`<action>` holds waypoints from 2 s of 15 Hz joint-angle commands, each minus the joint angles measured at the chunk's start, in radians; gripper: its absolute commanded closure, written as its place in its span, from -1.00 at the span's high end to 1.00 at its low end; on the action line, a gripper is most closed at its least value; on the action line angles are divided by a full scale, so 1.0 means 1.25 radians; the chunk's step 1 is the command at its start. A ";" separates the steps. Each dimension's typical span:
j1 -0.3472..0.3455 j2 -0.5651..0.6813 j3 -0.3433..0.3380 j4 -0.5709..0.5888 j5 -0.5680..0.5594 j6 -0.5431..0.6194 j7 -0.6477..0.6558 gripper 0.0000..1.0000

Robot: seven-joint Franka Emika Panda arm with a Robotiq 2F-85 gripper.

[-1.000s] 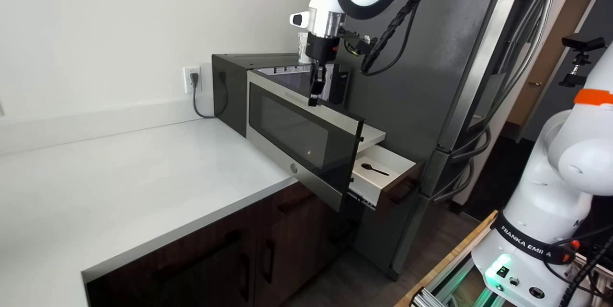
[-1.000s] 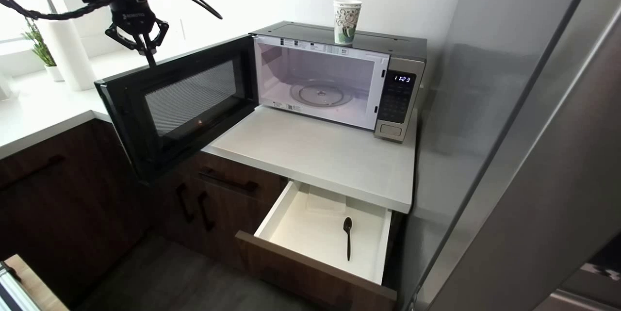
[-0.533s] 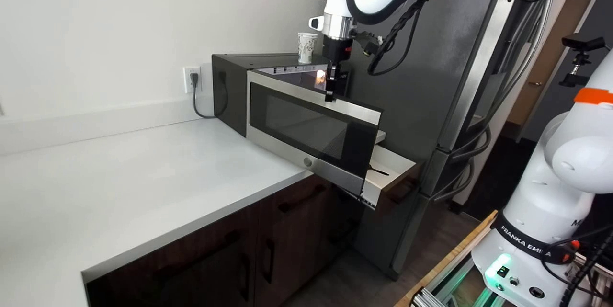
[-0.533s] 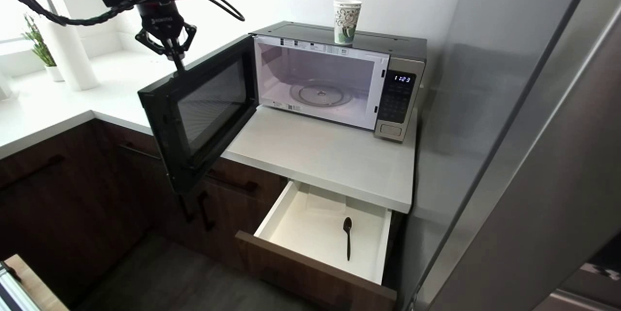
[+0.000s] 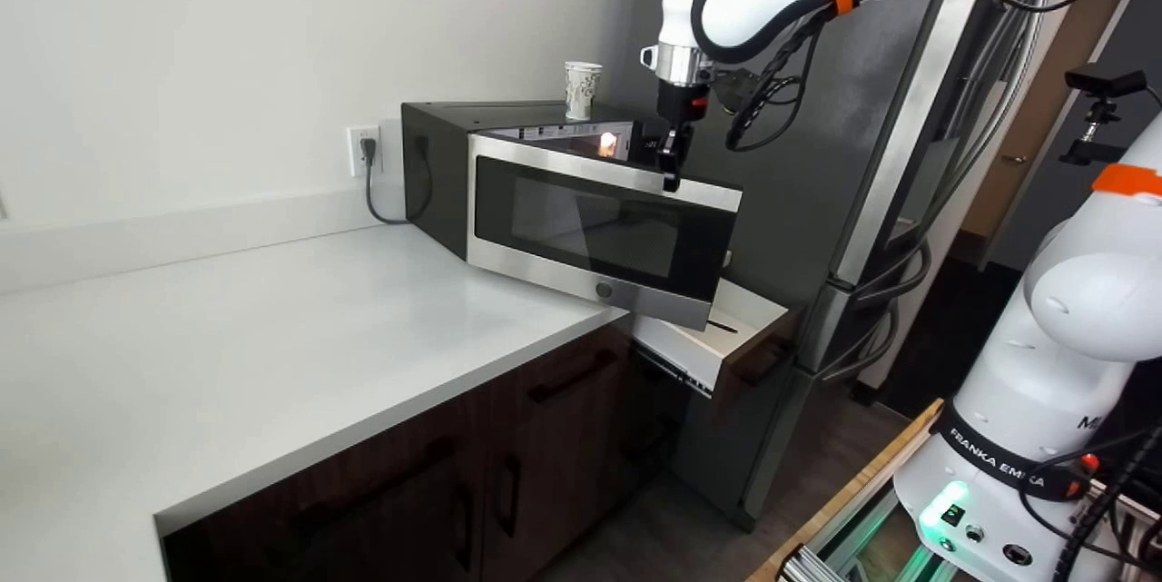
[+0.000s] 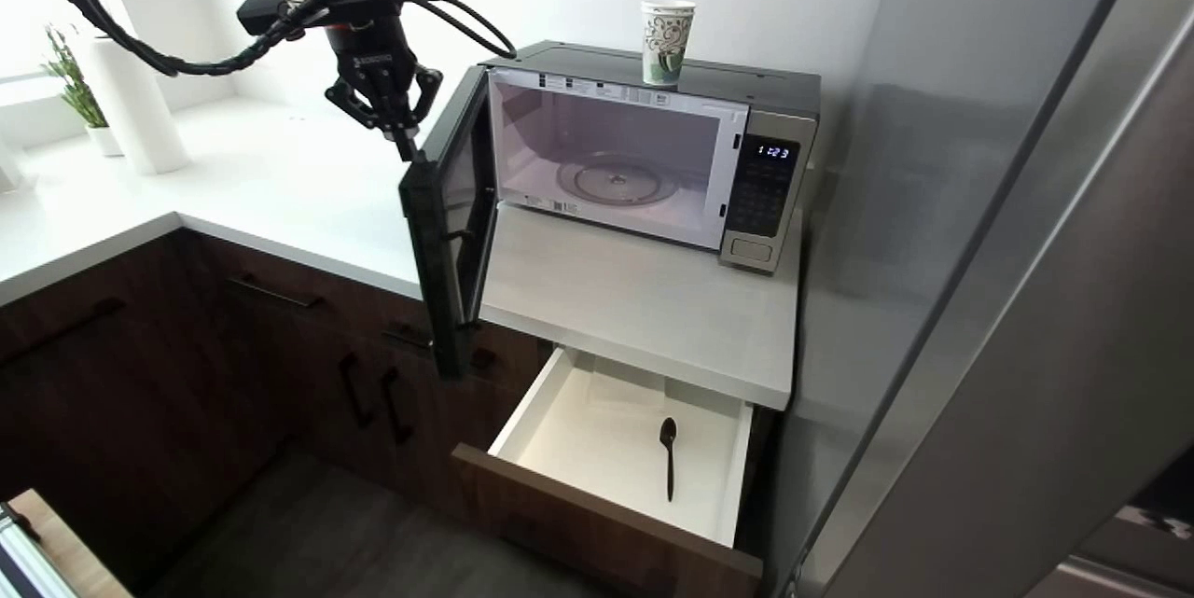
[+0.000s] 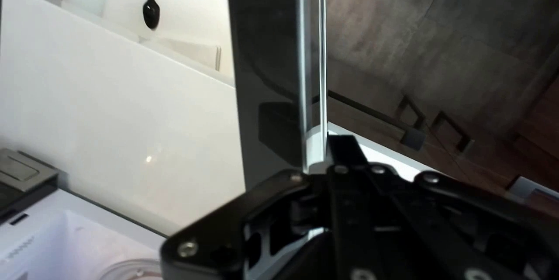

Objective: Close the microwave door

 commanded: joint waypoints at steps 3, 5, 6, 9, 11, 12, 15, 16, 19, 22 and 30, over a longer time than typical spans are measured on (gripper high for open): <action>-0.053 -0.048 -0.025 -0.058 -0.069 0.032 0.142 -1.00; -0.073 -0.053 -0.037 -0.069 -0.084 0.062 0.177 -1.00; -0.081 -0.052 -0.042 -0.075 -0.088 0.076 0.191 -1.00; -0.084 -0.033 -0.050 -0.052 -0.065 0.074 0.175 -0.98; -0.092 -0.033 -0.057 -0.063 -0.065 0.096 0.186 -0.98; -0.093 -0.033 -0.058 -0.065 -0.065 0.097 0.188 -0.98; -0.093 -0.033 -0.057 -0.065 -0.065 0.097 0.193 -1.00; -0.105 -0.018 -0.056 -0.062 -0.093 0.136 0.230 -1.00; -0.126 0.004 -0.061 -0.059 -0.119 0.229 0.288 -1.00; -0.154 0.034 -0.065 -0.062 -0.178 0.322 0.343 -1.00; -0.229 0.171 -0.122 -0.021 -0.342 0.673 0.440 -1.00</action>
